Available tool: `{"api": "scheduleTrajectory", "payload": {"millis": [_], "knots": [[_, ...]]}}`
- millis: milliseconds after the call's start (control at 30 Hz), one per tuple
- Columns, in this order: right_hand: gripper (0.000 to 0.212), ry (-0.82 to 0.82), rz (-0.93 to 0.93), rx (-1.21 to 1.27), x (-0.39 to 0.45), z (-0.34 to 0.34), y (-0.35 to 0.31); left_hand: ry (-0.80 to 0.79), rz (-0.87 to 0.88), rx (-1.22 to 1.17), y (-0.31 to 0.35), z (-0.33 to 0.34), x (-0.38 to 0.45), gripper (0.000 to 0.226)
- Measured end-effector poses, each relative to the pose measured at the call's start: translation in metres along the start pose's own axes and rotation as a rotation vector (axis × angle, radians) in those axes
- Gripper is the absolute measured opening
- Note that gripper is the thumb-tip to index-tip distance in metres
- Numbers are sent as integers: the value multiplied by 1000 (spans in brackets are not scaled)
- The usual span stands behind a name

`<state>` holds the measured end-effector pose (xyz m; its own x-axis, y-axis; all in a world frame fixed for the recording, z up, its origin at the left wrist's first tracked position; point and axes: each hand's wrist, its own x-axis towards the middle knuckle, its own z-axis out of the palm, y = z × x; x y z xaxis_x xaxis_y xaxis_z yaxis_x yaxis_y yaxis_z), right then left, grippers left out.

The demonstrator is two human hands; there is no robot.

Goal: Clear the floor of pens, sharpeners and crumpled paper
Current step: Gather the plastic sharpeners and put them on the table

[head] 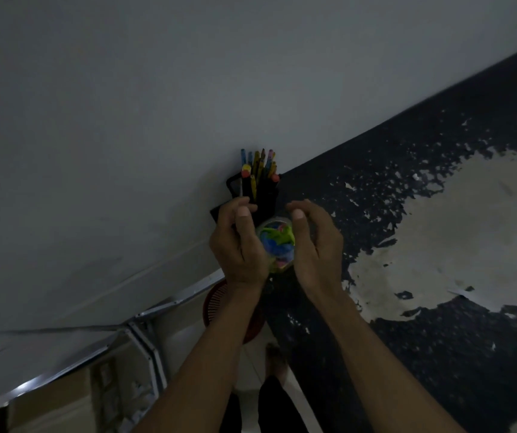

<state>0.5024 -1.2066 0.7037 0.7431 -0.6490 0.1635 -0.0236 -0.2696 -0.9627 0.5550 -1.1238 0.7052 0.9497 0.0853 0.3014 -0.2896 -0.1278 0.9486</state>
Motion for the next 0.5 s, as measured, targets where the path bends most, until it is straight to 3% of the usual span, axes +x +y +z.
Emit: {"api": "scheduleTrajectory", "payload": {"millis": [167,267,500], "knots": [[22,-145,-195,-135,-27,5,-21,71,3,78,10,-52,-12,35],[19,-235,-235,-125,-51,17,-37,129,0,118,16,-93,-24,28],[15,-487,-258,-108,-131,61,-75,306,-59,260,28,-207,-68,32]]}}
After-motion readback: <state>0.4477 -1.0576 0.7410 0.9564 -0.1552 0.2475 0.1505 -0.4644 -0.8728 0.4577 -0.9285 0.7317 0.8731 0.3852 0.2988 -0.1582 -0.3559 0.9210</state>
